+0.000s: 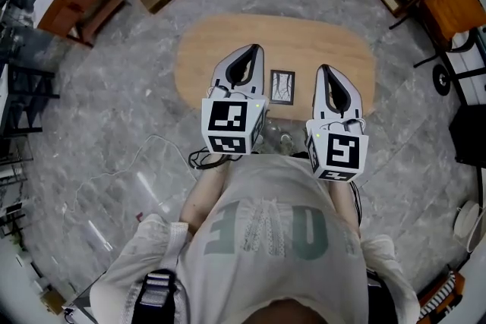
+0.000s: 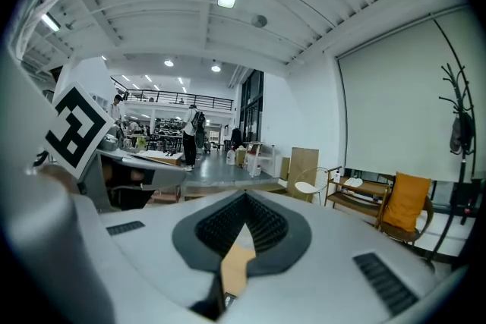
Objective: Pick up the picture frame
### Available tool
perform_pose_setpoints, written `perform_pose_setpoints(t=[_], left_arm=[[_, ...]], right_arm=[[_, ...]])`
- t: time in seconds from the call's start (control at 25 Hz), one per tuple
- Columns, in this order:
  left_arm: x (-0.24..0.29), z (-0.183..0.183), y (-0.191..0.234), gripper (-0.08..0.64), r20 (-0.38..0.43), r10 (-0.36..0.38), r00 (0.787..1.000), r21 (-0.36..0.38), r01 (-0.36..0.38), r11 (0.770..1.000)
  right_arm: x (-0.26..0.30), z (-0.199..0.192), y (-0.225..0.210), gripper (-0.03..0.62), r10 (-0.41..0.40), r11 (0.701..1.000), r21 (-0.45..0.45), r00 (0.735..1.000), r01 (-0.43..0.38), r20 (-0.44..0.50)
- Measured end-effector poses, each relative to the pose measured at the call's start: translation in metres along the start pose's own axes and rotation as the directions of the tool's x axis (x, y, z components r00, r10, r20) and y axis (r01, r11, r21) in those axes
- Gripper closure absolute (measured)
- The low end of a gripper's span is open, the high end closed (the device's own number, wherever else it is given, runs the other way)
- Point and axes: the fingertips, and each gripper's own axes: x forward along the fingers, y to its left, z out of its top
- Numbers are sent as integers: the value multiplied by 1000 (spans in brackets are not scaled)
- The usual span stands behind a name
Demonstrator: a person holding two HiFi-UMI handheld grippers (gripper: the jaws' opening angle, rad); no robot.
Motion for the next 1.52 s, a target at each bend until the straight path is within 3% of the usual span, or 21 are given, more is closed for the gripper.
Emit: perform_pose_setpoints(t=[0.4, 0.76, 0.96, 1.24, 1.4, 1.52], left_arm=[[3, -6, 0, 551, -27, 15, 1000, 3, -14, 1000], [31, -60, 22, 551, -96, 55, 994, 6, -55, 998], [52, -125, 37, 551, -113, 87, 990, -6, -88, 996], [63, -228, 44, 551, -176, 93, 980, -62, -106, 992], [63, -267, 36, 551, -213, 86, 973, -68, -103, 992], [65, -282, 32, 551, -215, 74, 974, -69, -91, 993]], right_arm=[[10, 4, -6, 587, 23, 1000, -20, 1000, -23, 9], [60, -40, -2, 588, 99, 993, -66, 994, -101, -38], [92, -111, 11, 588, 132, 982, -120, 987, -143, -95], [103, -219, 38, 588, 158, 980, -86, 967, -178, -200], [91, -268, 47, 588, 161, 986, -9, 950, -169, -266], [88, -289, 51, 588, 165, 984, -12, 944, -176, -287]])
